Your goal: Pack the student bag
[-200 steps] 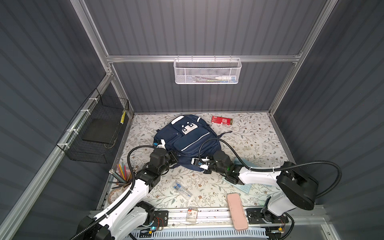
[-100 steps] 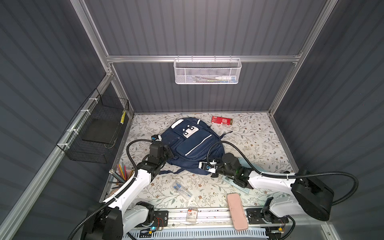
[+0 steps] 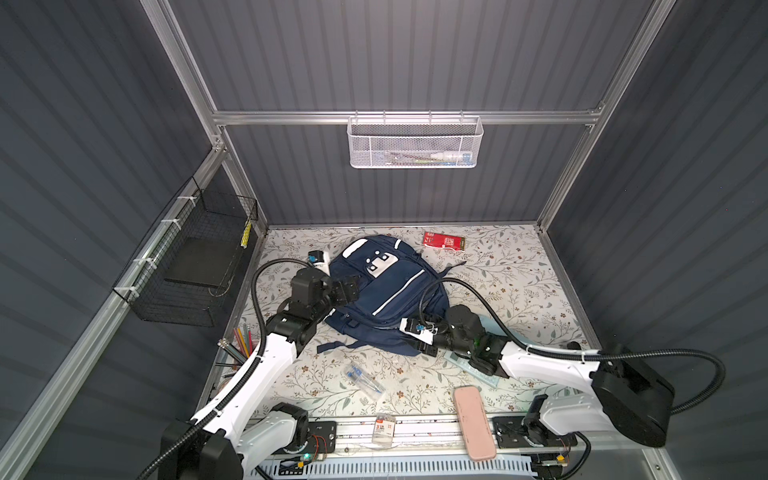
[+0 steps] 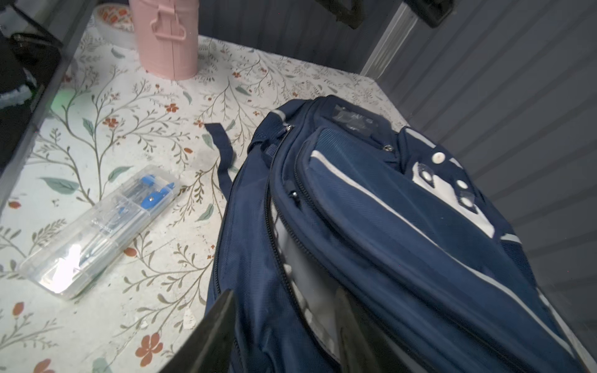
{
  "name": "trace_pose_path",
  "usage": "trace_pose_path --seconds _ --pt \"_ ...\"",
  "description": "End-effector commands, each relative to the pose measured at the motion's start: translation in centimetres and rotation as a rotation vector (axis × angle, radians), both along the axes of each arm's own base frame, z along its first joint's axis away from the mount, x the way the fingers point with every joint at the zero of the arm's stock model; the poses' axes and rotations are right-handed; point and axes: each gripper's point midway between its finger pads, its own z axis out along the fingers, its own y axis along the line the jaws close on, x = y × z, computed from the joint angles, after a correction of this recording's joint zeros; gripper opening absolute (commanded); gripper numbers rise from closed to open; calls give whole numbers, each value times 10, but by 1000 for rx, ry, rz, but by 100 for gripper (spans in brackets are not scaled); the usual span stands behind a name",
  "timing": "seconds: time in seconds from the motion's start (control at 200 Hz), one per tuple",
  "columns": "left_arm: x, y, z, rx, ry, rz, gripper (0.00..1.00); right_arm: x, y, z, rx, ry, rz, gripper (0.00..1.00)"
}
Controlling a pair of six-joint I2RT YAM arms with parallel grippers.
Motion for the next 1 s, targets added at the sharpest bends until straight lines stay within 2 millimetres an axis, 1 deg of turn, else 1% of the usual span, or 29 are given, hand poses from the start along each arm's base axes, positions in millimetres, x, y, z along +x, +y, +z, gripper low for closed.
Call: trace_pose_path --seconds 0.0,0.06,0.085,0.105,0.165,0.195,0.225,0.27,0.295,0.35,0.395,0.475,0.52,0.61,0.66,0.71,0.755,0.79,0.85,0.906,0.941,0.961,0.981,0.991 --pt "-16 -52 -10 175 13 -243 100 17 -21 39 201 65 -206 58" --pt "-18 -71 -18 163 35 -292 100 32 -46 44 280 128 -360 64" --pt "-20 -80 -22 145 41 -324 100 39 -57 39 301 171 -420 66" --pt "-22 -88 -24 132 42 -354 100 44 -69 46 339 192 -460 68" --pt "-29 -112 -32 129 41 -452 100 54 -96 43 387 298 -572 71" --pt "-34 -124 -39 179 45 -501 100 60 -112 40 410 357 -656 73" --pt "-40 -134 -47 267 46 -533 100 65 -127 38 432 404 -730 74" --pt "-45 -140 -59 441 38 -530 100 69 -148 34 454 472 -824 75" --pt "-48 -144 -64 504 43 -531 100 69 -158 32 462 500 -864 75" --pt "-49 -149 -70 546 64 -522 100 70 -178 27 484 546 -953 78" --pt "-52 -158 -69 550 46 -532 100 70 -195 21 506 586 -1030 82" --pt "-54 -167 -73 613 5 -523 100 67 -211 15 534 652 -1095 84" --pt "-53 -168 -81 676 16 -514 100 65 -215 12 541 683 -1098 84" --pt "-48 -164 -98 817 55 -465 100 62 -220 11 553 711 -1107 84" --pt "-46 -166 -104 846 58 -461 100 61 -222 12 554 711 -1109 84" --pt "-44 -167 -106 855 52 -443 99 60 -224 12 553 707 -1115 85" --pt "-40 -165 -105 861 43 -416 93 59 -225 11 550 707 -1117 85" --pt "-37 -163 -105 868 34 -400 91 58 -225 11 549 707 -1115 85" --pt "-35 -164 -104 866 24 -388 81 56 -225 8 544 714 -1113 85" --pt "-32 -164 -103 869 23 -372 62 55 -224 6 539 719 -1109 85" --pt "-32 -165 -105 868 27 -374 52 55 -224 5 536 724 -1106 85" --pt "-32 -167 -105 863 29 -376 44 55 -223 4 533 727 -1103 85" --pt "-32 -168 -105 860 30 -379 30 55 -222 5 530 726 -1099 85" --pt "-32 -168 -106 860 32 -380 22 54 -222 4 527 728 -1096 84"
